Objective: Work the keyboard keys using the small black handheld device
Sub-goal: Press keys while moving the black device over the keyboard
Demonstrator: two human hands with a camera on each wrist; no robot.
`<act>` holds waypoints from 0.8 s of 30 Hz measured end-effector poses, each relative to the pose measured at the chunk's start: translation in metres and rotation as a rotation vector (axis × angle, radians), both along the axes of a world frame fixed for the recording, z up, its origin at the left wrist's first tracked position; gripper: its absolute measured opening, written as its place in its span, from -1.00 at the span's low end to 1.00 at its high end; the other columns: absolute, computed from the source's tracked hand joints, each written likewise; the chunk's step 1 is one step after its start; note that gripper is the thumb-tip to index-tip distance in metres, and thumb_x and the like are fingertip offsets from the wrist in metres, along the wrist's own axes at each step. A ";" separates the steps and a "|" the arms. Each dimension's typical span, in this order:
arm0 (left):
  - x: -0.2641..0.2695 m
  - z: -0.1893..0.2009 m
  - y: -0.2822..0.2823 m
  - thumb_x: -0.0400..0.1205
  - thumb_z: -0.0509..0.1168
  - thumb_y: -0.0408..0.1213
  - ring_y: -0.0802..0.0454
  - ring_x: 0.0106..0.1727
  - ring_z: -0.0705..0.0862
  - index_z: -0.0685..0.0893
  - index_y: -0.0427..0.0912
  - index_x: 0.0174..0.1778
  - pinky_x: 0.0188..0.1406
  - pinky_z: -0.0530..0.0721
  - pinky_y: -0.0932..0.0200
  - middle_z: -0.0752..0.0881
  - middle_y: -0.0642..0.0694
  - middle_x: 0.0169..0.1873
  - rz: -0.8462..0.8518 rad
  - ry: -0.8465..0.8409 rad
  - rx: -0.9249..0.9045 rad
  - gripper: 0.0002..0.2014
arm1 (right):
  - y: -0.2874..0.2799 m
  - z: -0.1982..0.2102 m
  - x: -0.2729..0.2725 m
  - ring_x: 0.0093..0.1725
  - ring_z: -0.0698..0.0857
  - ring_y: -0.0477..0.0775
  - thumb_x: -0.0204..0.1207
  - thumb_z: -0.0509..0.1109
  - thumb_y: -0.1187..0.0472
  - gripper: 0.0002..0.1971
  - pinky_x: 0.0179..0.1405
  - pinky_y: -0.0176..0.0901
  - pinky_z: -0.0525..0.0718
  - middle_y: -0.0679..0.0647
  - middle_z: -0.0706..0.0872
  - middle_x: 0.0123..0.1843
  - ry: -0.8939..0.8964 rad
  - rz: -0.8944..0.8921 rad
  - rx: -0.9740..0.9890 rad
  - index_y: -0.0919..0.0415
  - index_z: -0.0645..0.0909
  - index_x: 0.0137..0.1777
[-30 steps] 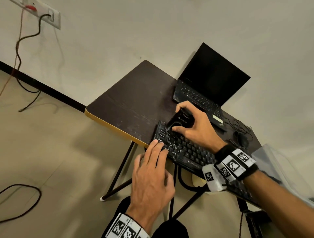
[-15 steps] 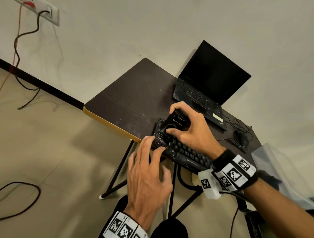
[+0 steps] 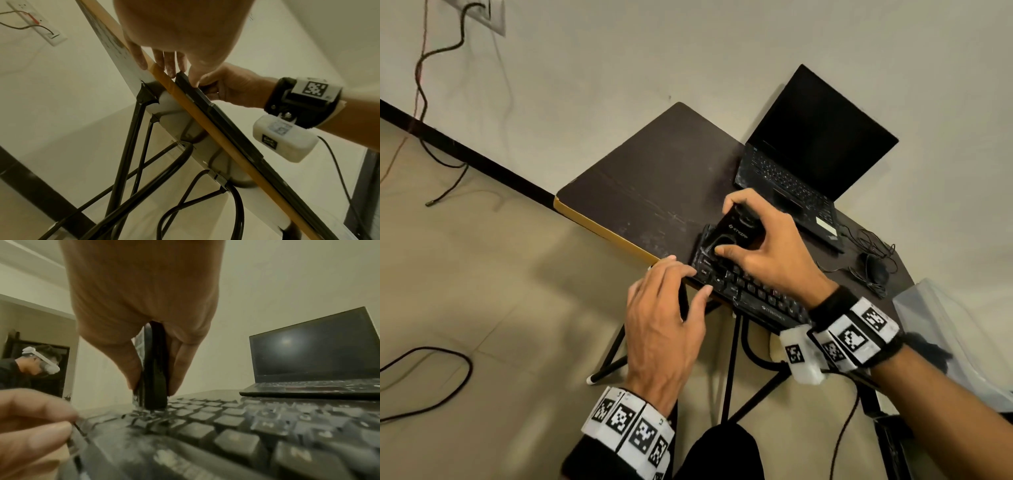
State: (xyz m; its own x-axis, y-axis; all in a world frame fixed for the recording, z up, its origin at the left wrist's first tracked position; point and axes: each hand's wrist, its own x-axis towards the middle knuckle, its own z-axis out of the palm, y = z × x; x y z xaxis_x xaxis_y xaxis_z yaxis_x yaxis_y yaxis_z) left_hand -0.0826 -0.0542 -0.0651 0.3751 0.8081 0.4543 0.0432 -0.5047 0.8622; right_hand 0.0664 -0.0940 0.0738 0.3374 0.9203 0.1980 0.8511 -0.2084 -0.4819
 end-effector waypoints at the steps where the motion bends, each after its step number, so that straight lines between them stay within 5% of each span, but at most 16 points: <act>1: 0.000 0.000 0.000 0.61 0.56 -0.12 0.09 0.48 0.64 0.72 -0.09 0.20 0.40 0.38 0.23 0.77 0.01 0.29 -0.005 -0.002 -0.018 -0.70 | 0.000 0.002 0.002 -0.09 0.82 0.09 0.44 0.72 0.37 -0.51 0.02 0.27 0.80 0.03 0.76 -0.06 0.000 -0.006 -0.006 0.01 0.57 0.21; 9: 0.001 0.001 0.002 0.56 0.56 -0.07 0.02 0.60 0.55 0.57 -0.07 0.08 0.37 0.43 0.09 0.70 -0.03 0.34 0.035 -0.007 -0.057 -0.66 | 0.014 0.012 0.006 -0.05 0.79 0.14 0.44 0.73 0.38 -0.49 -0.01 0.33 0.79 0.03 0.74 -0.02 -0.017 0.105 -0.141 0.02 0.58 0.25; 16: 0.001 0.002 0.004 0.55 0.54 -0.04 0.11 0.58 0.50 0.53 -0.06 0.06 0.35 0.32 0.22 0.68 0.00 0.28 0.036 0.000 -0.059 -0.65 | 0.030 0.028 0.012 0.23 0.79 0.07 0.47 0.75 0.39 -0.46 0.25 0.16 0.81 -0.04 0.75 0.25 -0.035 0.294 -0.324 0.08 0.65 0.37; 20: 0.001 0.004 0.005 0.54 0.56 -0.04 0.12 0.54 0.52 0.50 -0.04 0.03 0.30 0.32 0.22 0.67 0.03 0.24 0.040 0.016 -0.070 -0.63 | 0.044 0.038 0.025 0.17 0.81 0.00 0.44 0.74 0.40 -0.51 0.23 0.25 0.81 -0.04 0.78 0.15 -0.085 0.267 -0.368 0.09 0.66 0.28; 24: 0.002 0.003 0.006 0.53 0.59 -0.01 0.10 0.50 0.54 0.46 0.01 0.05 0.29 0.37 0.16 0.67 0.02 0.26 0.042 0.048 -0.064 -0.58 | 0.044 0.032 0.003 0.17 0.85 0.13 0.48 0.68 0.51 -0.59 0.21 0.16 0.85 0.04 0.81 0.12 0.043 0.423 -0.479 0.18 0.69 0.22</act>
State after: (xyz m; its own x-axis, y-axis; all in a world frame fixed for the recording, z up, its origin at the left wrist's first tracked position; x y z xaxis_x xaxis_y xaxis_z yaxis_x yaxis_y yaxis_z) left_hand -0.0809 -0.0484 -0.0618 0.3598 0.8503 0.3840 0.1050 -0.4459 0.8889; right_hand 0.0690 -0.0496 0.1056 -0.0758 0.9589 -0.2735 0.8890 -0.0592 -0.4540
